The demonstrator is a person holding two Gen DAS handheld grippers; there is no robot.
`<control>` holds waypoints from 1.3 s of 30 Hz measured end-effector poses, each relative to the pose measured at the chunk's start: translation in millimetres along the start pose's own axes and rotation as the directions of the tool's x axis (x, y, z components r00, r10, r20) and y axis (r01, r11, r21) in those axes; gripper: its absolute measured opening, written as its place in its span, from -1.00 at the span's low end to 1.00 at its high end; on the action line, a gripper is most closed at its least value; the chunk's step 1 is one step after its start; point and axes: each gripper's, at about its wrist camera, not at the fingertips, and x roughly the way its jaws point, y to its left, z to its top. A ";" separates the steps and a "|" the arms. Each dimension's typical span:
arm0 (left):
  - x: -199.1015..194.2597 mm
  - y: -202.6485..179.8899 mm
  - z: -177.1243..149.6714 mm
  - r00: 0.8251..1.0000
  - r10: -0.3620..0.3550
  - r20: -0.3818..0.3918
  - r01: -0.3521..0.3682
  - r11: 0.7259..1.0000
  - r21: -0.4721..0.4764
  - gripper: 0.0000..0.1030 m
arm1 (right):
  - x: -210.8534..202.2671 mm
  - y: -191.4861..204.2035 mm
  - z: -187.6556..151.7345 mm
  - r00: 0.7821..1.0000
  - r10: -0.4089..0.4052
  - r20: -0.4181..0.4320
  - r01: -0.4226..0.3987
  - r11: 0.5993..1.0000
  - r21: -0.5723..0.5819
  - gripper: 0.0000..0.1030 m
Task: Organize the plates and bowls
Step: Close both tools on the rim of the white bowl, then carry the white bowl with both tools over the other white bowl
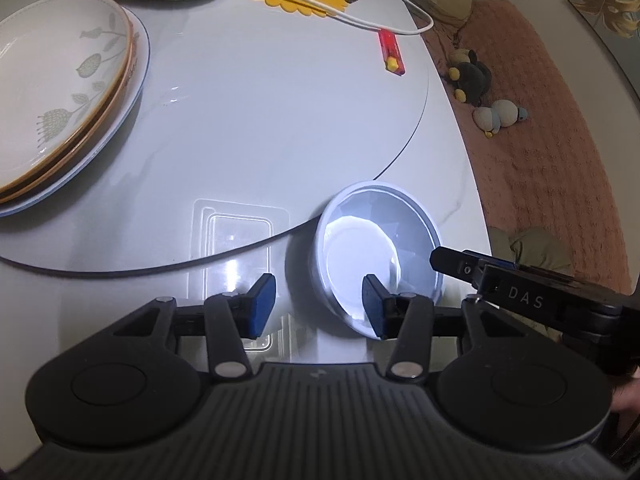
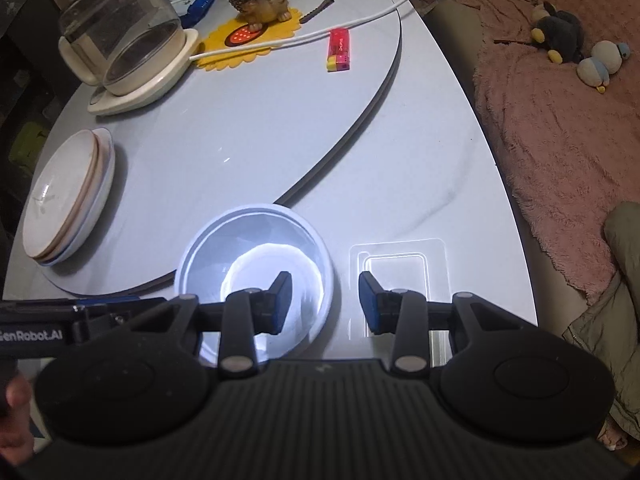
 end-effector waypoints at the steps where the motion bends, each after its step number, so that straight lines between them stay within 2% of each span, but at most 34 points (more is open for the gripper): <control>1: 3.3 -1.1 1.3 1.000 0.004 0.001 -0.004 1.000 0.002 -0.10 | 3.2 -1.2 1.3 1.000 -0.011 -0.002 0.011 1.000 0.003 -0.29; 9: 19.3 -3.5 8.7 1.000 0.024 -0.007 -0.024 1.000 0.008 -0.46 | 19.7 -8.1 10.1 1.000 0.002 -0.012 -0.002 1.000 -0.001 -0.55; 11: 22.8 -3.1 8.1 1.000 0.016 -0.002 -0.016 1.000 0.007 -0.52 | 22.9 -8.9 10.6 1.000 0.018 -0.012 -0.018 1.000 0.003 -0.60; 16: 31.4 -1.1 8.8 1.000 -0.015 0.004 0.015 0.999 -0.043 -0.79 | 26.9 -9.2 9.2 0.998 0.058 -0.004 -0.058 0.998 0.010 -0.77; 26: 8.7 0.1 5.0 0.999 -0.019 0.045 0.022 0.999 -0.050 -0.80 | 19.3 -2.1 8.5 0.996 0.088 -0.007 -0.087 0.996 0.027 -0.77; 39: -87.9 5.2 -5.6 0.991 -0.037 0.125 0.043 0.998 -0.048 -0.79 | -51.4 42.3 -0.8 0.992 0.118 0.049 -0.119 0.993 0.015 -0.76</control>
